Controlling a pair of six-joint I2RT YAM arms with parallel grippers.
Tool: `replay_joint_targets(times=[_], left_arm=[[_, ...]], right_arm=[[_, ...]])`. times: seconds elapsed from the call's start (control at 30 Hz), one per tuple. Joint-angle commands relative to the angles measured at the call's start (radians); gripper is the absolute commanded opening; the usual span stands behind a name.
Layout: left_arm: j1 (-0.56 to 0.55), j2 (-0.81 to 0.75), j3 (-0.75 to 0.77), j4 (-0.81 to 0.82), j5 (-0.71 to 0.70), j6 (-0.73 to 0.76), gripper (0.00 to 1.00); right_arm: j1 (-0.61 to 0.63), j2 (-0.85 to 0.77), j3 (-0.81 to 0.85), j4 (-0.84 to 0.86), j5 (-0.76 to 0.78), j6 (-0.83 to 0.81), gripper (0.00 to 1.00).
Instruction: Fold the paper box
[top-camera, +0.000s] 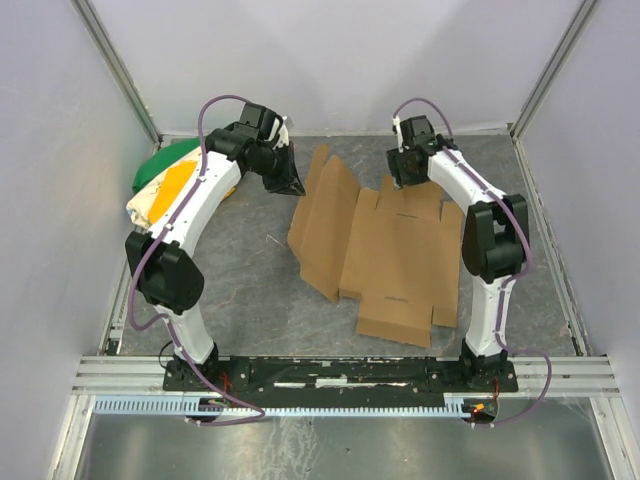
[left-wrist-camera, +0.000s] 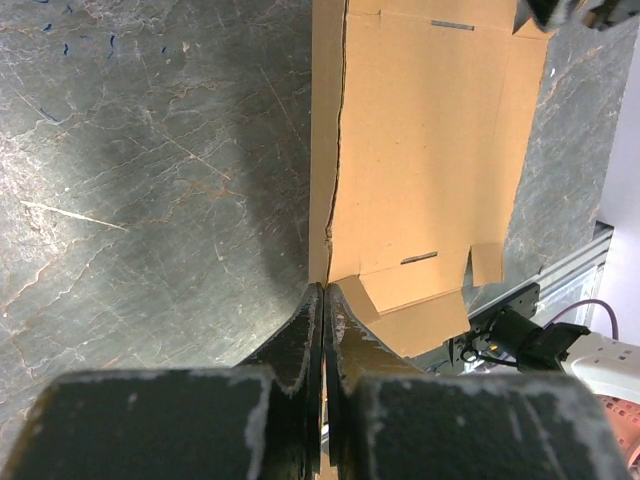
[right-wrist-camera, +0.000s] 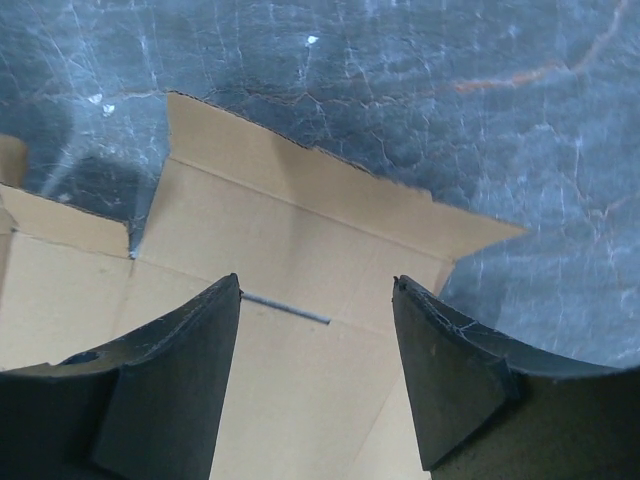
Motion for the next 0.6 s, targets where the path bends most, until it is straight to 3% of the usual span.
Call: replay_joint_targets(times=[0.0,0.4,0.57], left_arm=[[-0.001,-0.065,0.02,0.014,0.037,0.034,0.03],[-0.001,-0.12,-0.039,0.013,0.028,0.036,0.03],[-0.001,-0.131,-0.051,0.008,0.017,0.044,0.03]], right_arm=[[-0.002,0.054,0.042,0.103,0.016,-0.188,0.71],[-0.058,0.171,0.182,0.147,0.0,-0.314,0.79],[-0.103,0.204,0.222,0.119,-0.159,-0.293,0.82]])
